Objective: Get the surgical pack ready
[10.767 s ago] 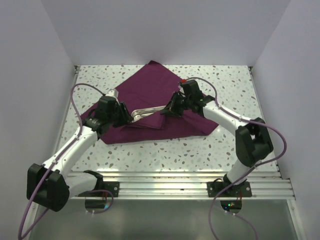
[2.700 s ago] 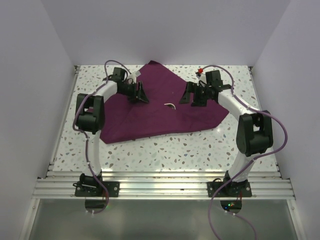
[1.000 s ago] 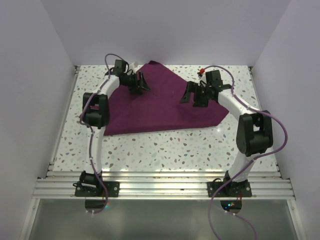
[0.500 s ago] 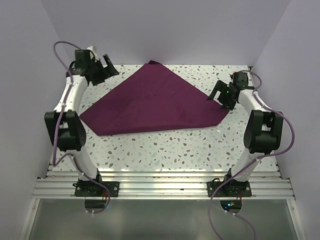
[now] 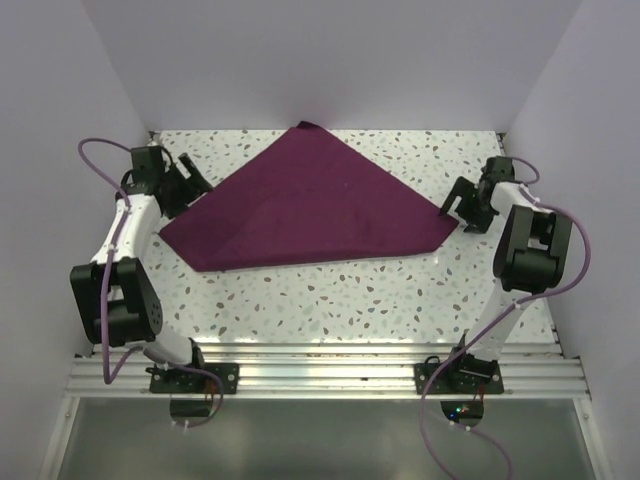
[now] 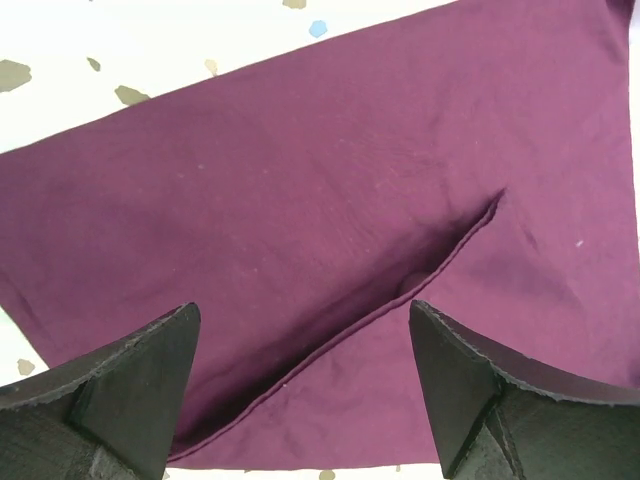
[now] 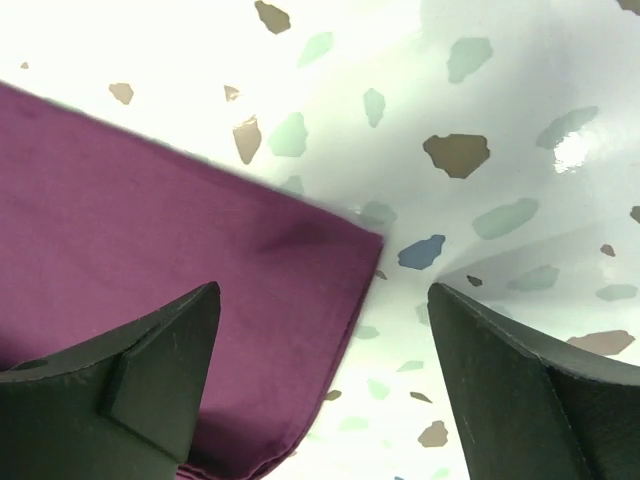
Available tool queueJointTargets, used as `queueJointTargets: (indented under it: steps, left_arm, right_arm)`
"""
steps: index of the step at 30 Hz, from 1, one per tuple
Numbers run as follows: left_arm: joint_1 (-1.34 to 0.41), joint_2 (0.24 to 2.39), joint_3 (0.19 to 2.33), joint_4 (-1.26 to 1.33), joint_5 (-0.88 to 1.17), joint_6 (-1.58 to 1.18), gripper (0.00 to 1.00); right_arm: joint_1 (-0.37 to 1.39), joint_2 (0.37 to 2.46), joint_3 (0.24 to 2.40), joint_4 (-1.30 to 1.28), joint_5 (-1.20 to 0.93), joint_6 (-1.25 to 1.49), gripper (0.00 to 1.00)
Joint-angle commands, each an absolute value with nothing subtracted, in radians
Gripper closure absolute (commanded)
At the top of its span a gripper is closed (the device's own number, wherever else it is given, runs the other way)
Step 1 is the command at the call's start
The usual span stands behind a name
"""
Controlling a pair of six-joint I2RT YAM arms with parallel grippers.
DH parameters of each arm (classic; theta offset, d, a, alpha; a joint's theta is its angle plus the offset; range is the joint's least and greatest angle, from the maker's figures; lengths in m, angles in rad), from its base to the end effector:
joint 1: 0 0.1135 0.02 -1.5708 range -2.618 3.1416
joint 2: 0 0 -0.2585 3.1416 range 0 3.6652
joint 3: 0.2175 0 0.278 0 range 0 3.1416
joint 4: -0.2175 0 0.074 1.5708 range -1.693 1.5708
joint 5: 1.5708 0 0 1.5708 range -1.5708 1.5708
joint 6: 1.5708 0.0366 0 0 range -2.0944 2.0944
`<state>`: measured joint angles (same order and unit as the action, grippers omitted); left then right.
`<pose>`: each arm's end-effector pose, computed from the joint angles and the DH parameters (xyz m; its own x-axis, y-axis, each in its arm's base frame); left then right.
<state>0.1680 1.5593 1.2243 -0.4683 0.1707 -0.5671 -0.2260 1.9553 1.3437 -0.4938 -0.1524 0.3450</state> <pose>0.3654 0.0557 0.2602 -0.5724 -0.6340 -0.5200 -0.4220 0.7715 -0.4761 0.4136 -0.0894 0.1479 -0.7671 0.5194 -0.3765 0.4405 0.8532 0.2794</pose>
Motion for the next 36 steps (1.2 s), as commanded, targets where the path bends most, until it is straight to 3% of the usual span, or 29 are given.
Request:
queueJointTargets:
  steps: [1,14,17,19,26,33,34,36]
  left_arm:
    - [0.172,1.512,1.206,-0.423,0.147,-0.595,0.11]
    - [0.172,1.516,1.046,-0.345,0.284,-0.569,0.13]
    - [0.170,1.506,1.019,-0.388,0.241,-0.537,0.13]
    - [0.172,1.476,1.002,-0.388,0.194,-0.491,0.14]
    - [0.172,1.420,0.951,-0.439,0.090,-0.460,0.14]
    - [0.172,1.454,0.943,-0.448,0.061,-0.506,0.14]
    - [0.170,1.462,0.956,-0.454,0.057,-0.526,0.14]
    - [0.173,1.476,0.959,-0.445,0.060,-0.544,0.14]
  right_arm:
    - [-0.226,2.006,1.355,-0.486,-0.182,0.305,0.11]
    - [-0.245,2.033,1.283,-0.447,-0.308,0.219,0.25]
    - [-0.244,2.063,1.281,-0.475,-0.301,0.206,0.27]
    - [-0.244,2.072,1.325,-0.512,-0.259,0.198,0.43]
    - [-0.245,2.103,1.336,-0.489,-0.297,0.193,0.46]
    - [-0.245,2.128,1.381,-0.535,-0.330,0.198,0.75]
    - [-0.245,2.126,1.379,-0.535,-0.333,0.204,0.88]
    - [-0.245,2.091,1.349,-0.511,-0.337,0.238,0.97]
